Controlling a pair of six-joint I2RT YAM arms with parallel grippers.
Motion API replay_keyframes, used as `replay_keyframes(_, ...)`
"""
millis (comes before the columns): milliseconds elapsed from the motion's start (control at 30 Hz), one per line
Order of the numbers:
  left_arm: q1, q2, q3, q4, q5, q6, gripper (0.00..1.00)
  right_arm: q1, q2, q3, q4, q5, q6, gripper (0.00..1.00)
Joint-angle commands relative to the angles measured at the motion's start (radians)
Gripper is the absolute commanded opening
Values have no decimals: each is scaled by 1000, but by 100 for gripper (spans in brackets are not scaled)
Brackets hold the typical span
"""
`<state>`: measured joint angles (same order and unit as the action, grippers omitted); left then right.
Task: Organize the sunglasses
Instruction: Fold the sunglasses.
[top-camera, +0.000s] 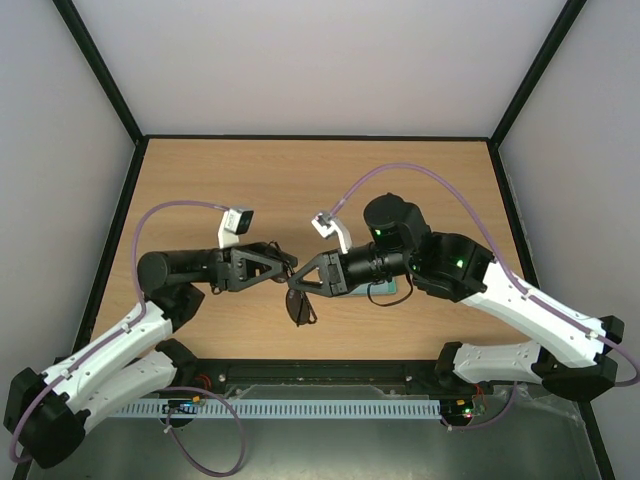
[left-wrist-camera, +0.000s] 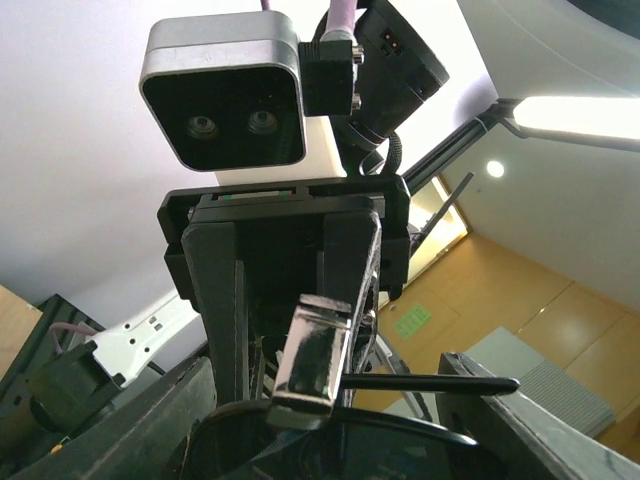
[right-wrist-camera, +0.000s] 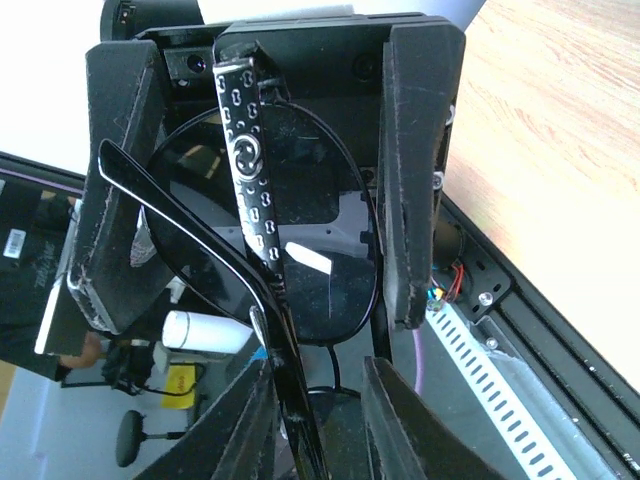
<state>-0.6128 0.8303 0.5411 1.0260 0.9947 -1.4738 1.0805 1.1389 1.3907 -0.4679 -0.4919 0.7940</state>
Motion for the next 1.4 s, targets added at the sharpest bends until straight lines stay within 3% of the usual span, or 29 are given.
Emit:
replay_keyframes(0, -5, 4, -2, 33, 11, 7, 61, 11, 5, -16, -14, 4, -8, 24)
replay_keyframes(367, -4, 14, -4, 30, 6, 10, 64, 10, 7, -27, -10, 25, -12, 2)
replay_keyframes(567, -3, 11, 2, -15, -5, 39, 81, 10, 4, -28, -19, 54, -13, 1)
replay_keyframes(667, 0, -1, 34, -120, -19, 115, 88, 10, -12, -41, -36, 92, -13, 1)
replay_keyframes(867, 78, -18, 186, -546, -108, 363, 94, 10, -88, -150, -61, 227, 38, 1)
replay_keyframes(1133, 169, 14, 229, -746, -121, 461, 95, 10, -176, -273, -196, 502, 142, 1)
replay_keyframes(1367, 189, -43, 166, -803, -136, 485, 96, 10, -312, -466, -196, 504, 267, 1)
